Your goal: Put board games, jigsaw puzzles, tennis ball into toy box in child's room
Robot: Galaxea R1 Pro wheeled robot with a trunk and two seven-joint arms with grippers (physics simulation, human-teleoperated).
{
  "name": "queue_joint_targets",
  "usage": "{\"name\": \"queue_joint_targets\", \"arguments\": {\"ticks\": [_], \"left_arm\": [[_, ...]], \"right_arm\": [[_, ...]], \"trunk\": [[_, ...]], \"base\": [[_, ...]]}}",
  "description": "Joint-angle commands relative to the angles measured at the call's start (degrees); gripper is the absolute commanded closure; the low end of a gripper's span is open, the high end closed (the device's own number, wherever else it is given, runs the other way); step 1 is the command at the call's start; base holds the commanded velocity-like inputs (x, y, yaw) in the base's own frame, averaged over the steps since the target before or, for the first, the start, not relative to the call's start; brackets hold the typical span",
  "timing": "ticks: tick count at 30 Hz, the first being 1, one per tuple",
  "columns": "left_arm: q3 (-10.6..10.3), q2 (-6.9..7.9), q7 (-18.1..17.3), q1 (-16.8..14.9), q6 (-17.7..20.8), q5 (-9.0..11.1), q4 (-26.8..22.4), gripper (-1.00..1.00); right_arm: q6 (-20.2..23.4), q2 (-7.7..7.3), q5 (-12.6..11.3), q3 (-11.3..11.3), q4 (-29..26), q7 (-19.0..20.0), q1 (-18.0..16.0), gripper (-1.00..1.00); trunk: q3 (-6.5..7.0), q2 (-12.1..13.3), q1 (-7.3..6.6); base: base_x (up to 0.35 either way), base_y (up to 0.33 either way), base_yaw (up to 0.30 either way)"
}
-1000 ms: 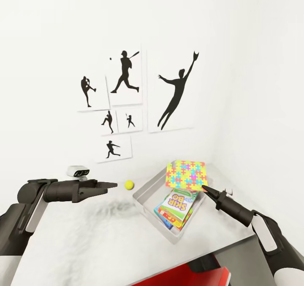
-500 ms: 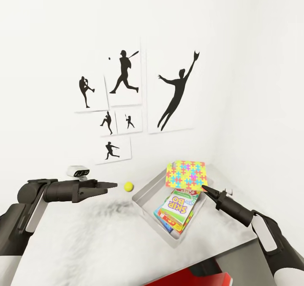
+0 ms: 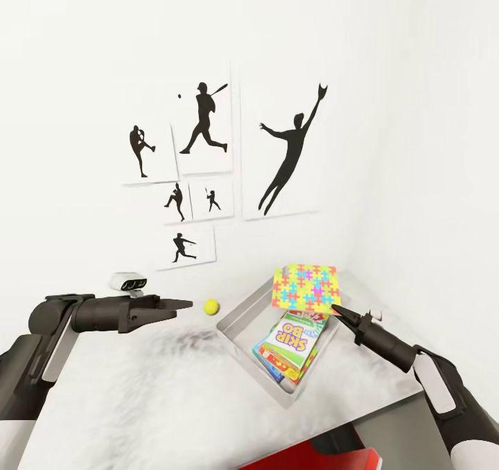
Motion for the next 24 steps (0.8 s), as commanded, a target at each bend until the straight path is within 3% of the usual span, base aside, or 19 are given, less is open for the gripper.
{"name": "queue_joint_targets", "arguments": {"ticks": [1, 6, 9, 13, 17, 18, 22, 24], "left_arm": [[0.0, 0.02, -0.2, -0.1, 0.6, 0.0, 0.0, -1.0], [0.0, -0.03, -0.2, -0.1, 0.6, 0.0, 0.0, -1.0], [0.0, -0.06, -0.2, -0.1, 0.6, -0.1, 0.0, -1.0], [0.0, -0.01, -0.2, -0.1, 0.6, -0.1, 0.0, -1.0], [0.0, 0.01, -0.2, -0.1, 0.6, -0.1, 0.0, -1.0], [0.0, 0.02, -0.2, -0.1, 0.6, -0.1, 0.0, -1.0], [0.1, 0.02, -0.2, -0.1, 0.6, -0.1, 0.0, -1.0], [0.1, 0.02, -0.2, -0.1, 0.6, -0.1, 0.0, -1.0]], "right_arm": [[0.4, -0.09, 0.0, 0.0, 0.0, 0.0, -0.1, 1.0], [1.8, -0.92, 1.1, -0.1, 0.9, -1.6, -1.1, 1.0], [7.9, -2.32, 4.4, -0.2, 2.0, -4.8, -4.8, 1.0], [12.8, -2.98, 9.3, -0.2, 5.5, -8.3, -10.0, 1.0], [13.6, -3.27, 13.5, -0.2, 12.7, -9.5, -14.8, 1.0], [13.6, -3.28, 14.1, -0.2, 13.3, -9.5, -15.1, 1.0], [13.6, -3.31, 20.0, -0.2, 15.5, -9.4, -16.1, 1.0], [13.6, -3.32, 21.3, -0.1, 15.7, -9.3, -16.1, 1.0]], "trunk": [[-0.13, -0.1, 0.04], [-0.13, -0.1, 0.04], [-0.13, -0.1, 0.04], [-0.13, -0.1, 0.04], [-0.13, -0.1, 0.04], [-0.13, -0.1, 0.04], [-0.13, -0.1, 0.04], [-0.13, -0.1, 0.04]], "base": [[0.0, 0.0, 0.0], [0.0, 0.0, 0.0], [0.0, 0.0, 0.0], [0.0, 0.0, 0.0], [0.0, 0.0, 0.0], [0.0, 0.0, 0.0], [0.0, 0.0, 0.0], [0.0, 0.0, 0.0]]}}
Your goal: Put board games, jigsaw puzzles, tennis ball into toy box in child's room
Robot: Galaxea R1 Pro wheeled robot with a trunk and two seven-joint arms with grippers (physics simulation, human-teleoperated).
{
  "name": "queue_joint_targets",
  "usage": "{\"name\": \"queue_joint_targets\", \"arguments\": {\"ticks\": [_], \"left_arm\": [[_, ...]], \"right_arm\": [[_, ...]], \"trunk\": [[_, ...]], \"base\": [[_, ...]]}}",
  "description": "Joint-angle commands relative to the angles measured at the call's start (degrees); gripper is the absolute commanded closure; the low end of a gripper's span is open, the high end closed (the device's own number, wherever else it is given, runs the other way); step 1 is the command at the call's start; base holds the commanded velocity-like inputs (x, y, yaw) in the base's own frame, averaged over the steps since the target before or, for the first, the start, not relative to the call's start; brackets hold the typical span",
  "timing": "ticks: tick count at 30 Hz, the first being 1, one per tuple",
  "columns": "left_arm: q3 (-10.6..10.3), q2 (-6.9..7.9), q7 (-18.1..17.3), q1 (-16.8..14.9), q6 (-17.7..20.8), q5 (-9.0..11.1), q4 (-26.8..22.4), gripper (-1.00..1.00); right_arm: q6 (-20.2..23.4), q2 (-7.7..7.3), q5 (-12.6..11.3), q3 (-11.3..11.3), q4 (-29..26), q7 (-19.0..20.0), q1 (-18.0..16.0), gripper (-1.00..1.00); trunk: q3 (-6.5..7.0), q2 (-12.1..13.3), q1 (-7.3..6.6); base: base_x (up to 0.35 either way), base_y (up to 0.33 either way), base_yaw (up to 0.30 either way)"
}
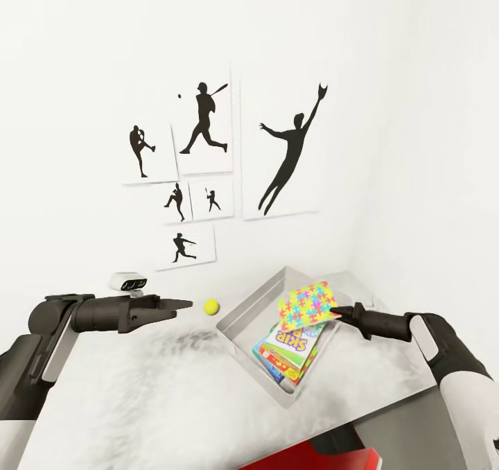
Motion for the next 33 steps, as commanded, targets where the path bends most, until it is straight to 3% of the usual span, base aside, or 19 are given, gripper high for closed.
{"name": "queue_joint_targets", "arguments": {"ticks": [1, 3, 7, 12, 33], "left_arm": [[0.0, 0.02, -0.2, -0.1, 0.6, 0.0, 0.0, -1.0], [0.0, 0.02, -0.2, -0.1, 0.6, 0.0, 0.0, -1.0], [0.0, 0.02, -0.2, -0.1, 0.6, 0.0, 0.0, -1.0], [0.0, 0.02, -0.2, -0.1, 0.6, 0.0, 0.0, -1.0], [-0.1, 0.02, -0.2, 0.0, 0.5, 0.0, 0.0, -1.0]], "right_arm": [[0.2, 0.05, 0.9, -0.2, 0.1, 0.5, -0.1, 1.0], [0.2, 0.07, 1.3, 0.1, 0.2, 0.5, -0.1, 1.0], [0.2, 0.04, 1.7, 3.6, 0.4, 0.6, -0.1, 1.0], [0.2, 0.51, 1.7, 5.6, 0.4, 0.7, -0.1, 1.0], [0.2, 0.8, 2.1, 6.2, 0.3, 0.6, -0.2, 1.0]], "trunk": [[-0.14, -0.1, 0.04], [-0.14, -0.1, 0.04], [-0.14, -0.1, 0.04], [-0.14, -0.1, 0.04], [-0.14, -0.1, 0.04]], "base": [[0.0, 0.0, 0.0], [0.0, 0.0, 0.0], [0.0, 0.0, 0.0], [0.0, 0.0, 0.0], [0.0, 0.0, 0.0]]}}
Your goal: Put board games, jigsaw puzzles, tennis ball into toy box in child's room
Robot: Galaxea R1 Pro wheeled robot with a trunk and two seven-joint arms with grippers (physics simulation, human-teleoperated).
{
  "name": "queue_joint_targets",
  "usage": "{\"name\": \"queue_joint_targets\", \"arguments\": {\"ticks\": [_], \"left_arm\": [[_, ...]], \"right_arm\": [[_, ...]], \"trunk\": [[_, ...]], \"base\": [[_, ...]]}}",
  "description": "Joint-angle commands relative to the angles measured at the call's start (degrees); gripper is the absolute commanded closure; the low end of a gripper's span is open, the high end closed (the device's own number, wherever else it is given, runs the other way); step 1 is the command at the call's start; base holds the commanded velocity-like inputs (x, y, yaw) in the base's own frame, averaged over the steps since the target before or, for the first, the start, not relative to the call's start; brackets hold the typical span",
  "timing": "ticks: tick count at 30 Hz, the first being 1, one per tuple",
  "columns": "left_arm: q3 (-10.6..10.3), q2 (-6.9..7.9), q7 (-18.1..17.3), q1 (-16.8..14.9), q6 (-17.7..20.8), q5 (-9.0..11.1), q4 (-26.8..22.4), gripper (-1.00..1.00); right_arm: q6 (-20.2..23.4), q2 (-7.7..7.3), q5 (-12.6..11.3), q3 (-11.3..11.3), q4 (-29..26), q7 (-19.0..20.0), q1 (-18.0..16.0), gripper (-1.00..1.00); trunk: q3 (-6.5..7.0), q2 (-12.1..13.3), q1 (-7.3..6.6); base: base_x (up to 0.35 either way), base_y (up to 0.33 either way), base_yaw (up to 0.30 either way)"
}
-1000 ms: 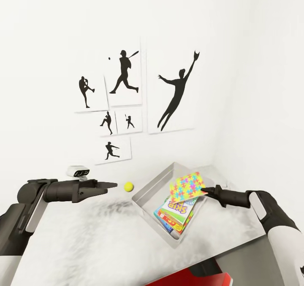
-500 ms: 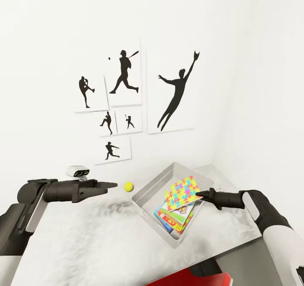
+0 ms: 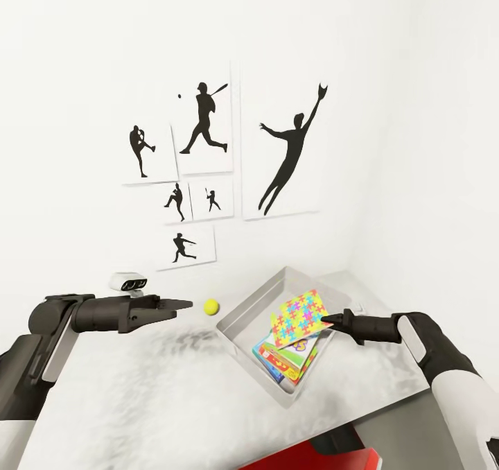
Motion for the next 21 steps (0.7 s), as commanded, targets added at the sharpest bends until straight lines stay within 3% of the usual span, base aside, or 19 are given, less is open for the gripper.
{"name": "queue_joint_targets", "arguments": {"ticks": [1, 6, 10, 21], "left_arm": [[0.3, 0.17, -0.2, 0.3, 0.6, -0.2, 0.3, -1.0], [0.6, -0.04, -0.2, 0.4, 0.6, -0.2, 0.3, -1.0], [0.7, 0.91, -0.2, 0.4, 0.6, 0.0, 0.3, -1.0], [0.7, 1.61, -0.2, 0.5, 0.6, 0.1, 0.3, -1.0]], "right_arm": [[-0.2, 0.35, 0.1, -0.5, -0.3, 0.8, -0.3, 1.0], [-0.2, 1.35, -0.1, -0.6, -1.9, 1.0, -0.3, 1.0], [-0.2, 2.08, -0.2, -0.6, -3.0, 1.8, -0.3, 1.0], [-0.1, 2.34, -0.2, -0.5, -4.6, 3.6, -0.3, 1.0]], "trunk": [[-0.14, -0.1, 0.04], [-0.14, -0.1, 0.04], [-0.14, -0.1, 0.04], [-0.14, -0.1, 0.04]], "base": [[0.0, 0.0, 0.0], [0.0, 0.0, 0.0], [0.0, 0.0, 0.0], [0.0, 0.0, 0.0]]}}
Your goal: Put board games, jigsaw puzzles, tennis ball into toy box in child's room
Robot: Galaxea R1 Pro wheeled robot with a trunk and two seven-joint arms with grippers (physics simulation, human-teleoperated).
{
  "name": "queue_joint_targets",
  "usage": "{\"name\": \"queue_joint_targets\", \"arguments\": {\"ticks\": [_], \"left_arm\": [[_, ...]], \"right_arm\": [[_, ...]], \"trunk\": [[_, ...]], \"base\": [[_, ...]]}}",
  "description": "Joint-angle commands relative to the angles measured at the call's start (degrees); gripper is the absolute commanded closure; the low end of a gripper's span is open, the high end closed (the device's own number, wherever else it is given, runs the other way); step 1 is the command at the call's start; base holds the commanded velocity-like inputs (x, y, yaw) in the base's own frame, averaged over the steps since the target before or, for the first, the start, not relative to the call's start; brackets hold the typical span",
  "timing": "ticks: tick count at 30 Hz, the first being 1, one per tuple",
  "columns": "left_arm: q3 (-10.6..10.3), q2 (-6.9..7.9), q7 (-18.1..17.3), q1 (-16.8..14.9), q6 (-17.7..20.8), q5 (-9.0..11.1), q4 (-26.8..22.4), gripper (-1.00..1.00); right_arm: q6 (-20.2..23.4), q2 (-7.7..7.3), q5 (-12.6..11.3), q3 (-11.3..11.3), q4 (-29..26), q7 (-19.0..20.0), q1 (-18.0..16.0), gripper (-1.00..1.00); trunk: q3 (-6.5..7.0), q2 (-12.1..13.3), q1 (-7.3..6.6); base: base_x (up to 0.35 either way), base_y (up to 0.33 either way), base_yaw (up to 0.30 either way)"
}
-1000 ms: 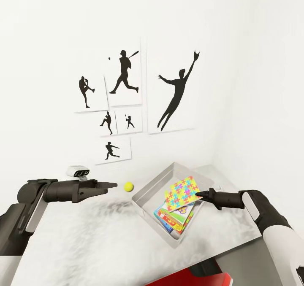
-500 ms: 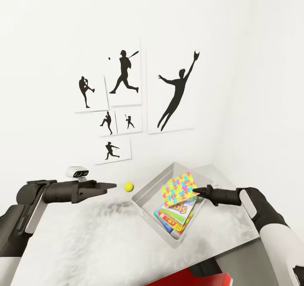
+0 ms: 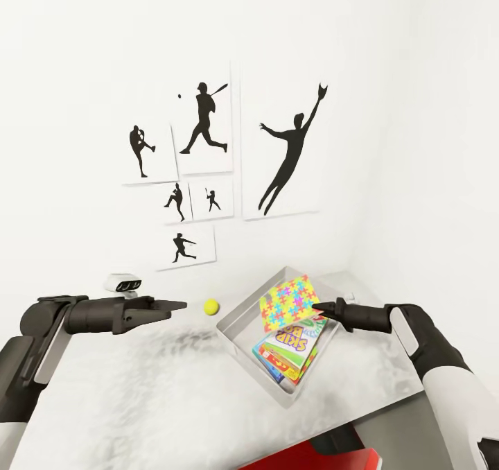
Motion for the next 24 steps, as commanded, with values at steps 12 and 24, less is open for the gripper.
{"name": "queue_joint_targets", "arguments": {"ticks": [12, 24], "left_arm": [[0.0, 0.08, -0.2, -0.1, 0.6, 0.0, 0.0, -1.0], [0.0, 0.08, -0.2, -0.1, 0.6, 0.0, 0.0, -1.0]], "right_arm": [[0.5, 0.09, 1.2, 0.3, 0.0, 0.0, -0.1, 1.0], [0.5, 0.12, 1.3, 0.3, 0.0, -0.1, -0.2, 1.0]], "trunk": [[-0.14, -0.1, 0.04], [-0.76, -0.1, 0.04]], "base": [[0.0, 0.0, 0.0], [0.0, 0.0, 0.0]]}}
